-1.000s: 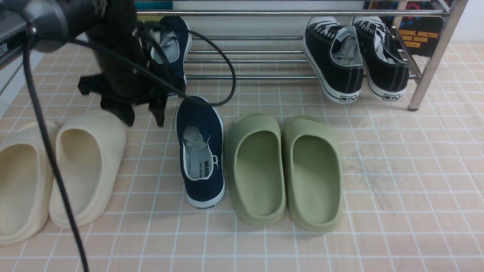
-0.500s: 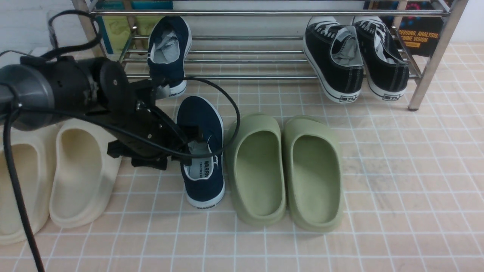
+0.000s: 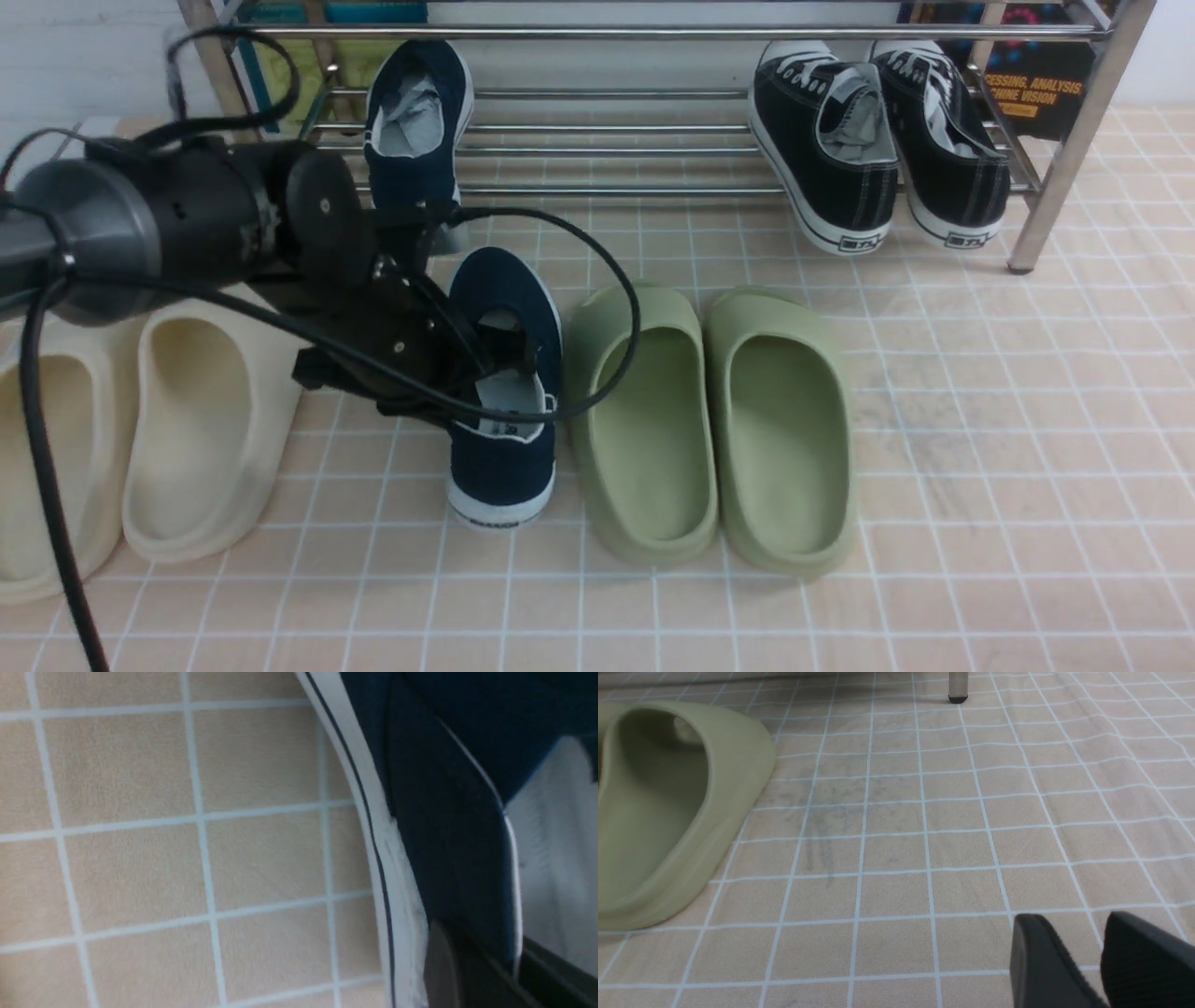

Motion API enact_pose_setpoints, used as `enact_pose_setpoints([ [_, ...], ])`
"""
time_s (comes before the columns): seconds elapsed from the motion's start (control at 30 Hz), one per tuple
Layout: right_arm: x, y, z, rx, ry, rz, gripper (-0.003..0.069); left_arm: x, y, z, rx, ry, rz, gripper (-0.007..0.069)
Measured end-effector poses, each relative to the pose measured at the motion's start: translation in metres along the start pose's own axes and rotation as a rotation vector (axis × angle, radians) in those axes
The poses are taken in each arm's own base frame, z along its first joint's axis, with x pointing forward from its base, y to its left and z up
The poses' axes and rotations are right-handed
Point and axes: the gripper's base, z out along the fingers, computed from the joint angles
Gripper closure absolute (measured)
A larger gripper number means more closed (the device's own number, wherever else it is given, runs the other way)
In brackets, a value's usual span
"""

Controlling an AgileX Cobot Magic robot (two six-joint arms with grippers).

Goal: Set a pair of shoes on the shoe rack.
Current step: Use the left arm to grab the shoe closest to it, then use the left arm to put a shoe into the shoe rack

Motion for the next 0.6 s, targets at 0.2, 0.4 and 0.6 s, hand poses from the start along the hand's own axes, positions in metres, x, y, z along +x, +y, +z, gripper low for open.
enact_pose_setpoints([
  [0.2, 0.000, 0.000, 0.000, 0.000, 0.000, 0.000, 0.0419, -0.039, -0.014, -0.046, -0.003, -0.078, 0.090, 0.0589],
  [0.4, 0.000, 0.000, 0.000, 0.000, 0.000, 0.000, 0.0419, -0.080, -0.021, -0.048, -0.022, -0.167, 0.115, 0.0589],
  [0.6, 0.000, 0.000, 0.000, 0.000, 0.000, 0.000, 0.0419, -0.128, -0.025, -0.019, -0.064, -0.248, 0.073, 0.0589],
])
